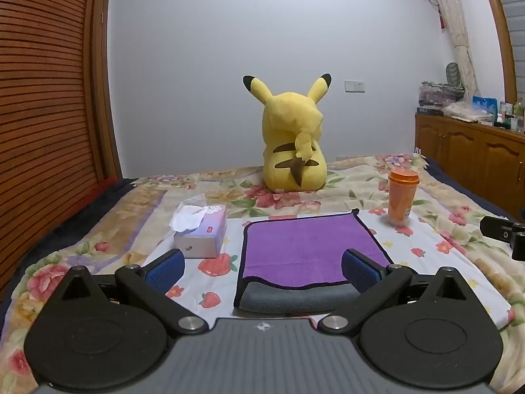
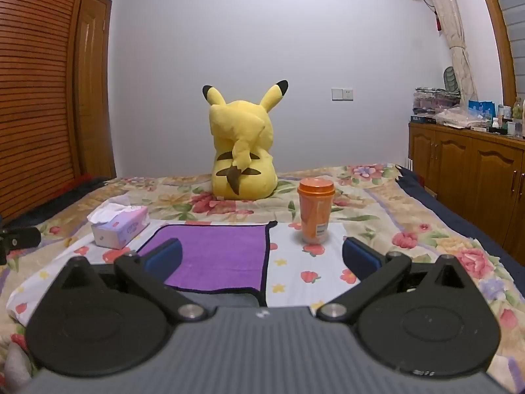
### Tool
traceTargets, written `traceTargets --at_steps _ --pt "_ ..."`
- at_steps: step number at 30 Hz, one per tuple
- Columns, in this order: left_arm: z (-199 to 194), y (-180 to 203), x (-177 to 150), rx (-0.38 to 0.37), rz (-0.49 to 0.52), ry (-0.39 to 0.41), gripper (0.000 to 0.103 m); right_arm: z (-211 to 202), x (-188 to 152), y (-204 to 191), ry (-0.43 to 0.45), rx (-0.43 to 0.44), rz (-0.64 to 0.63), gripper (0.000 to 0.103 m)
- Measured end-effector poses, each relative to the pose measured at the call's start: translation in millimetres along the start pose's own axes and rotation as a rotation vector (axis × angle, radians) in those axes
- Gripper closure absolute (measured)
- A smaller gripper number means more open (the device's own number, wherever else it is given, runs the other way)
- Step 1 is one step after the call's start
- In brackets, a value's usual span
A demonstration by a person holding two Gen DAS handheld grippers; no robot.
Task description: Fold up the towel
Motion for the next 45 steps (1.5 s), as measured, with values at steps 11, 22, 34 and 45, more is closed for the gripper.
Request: traceTargets --at_steps 11,22,34,45 --pt "-3.0 -3.4 3.8 -0.004 -0.007 0.002 0.000 -2.0 1.1 0.5 -0.002 -0.006 -0.004 0.000" --pt "-2.2 -0.5 0.3 0.000 -0.003 0.005 0.000 0.4 0.0 0.9 -0.005 -0.008 -0.006 0.000" --pt "-2.0 -0.7 0.4 0.000 -0.001 0.004 0.000 0.7 0.2 1.1 -0.006 -0.008 -0.007 0.000" --pt "-1.9 -0.3 0.0 0.000 -0.001 0.004 0.000 0.6 0.1 1.1 -0.005 -0.008 -0.006 0.000"
Point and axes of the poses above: each gripper's, at about its wrist camera, not at the fingertips, and z roughly the way its jaws point, y to its right, x to its top, the point moved 2 cm from there along z, roughly the way its jaws point, and after that the axes turned 6 degrees about y, right-handed, at the moved point
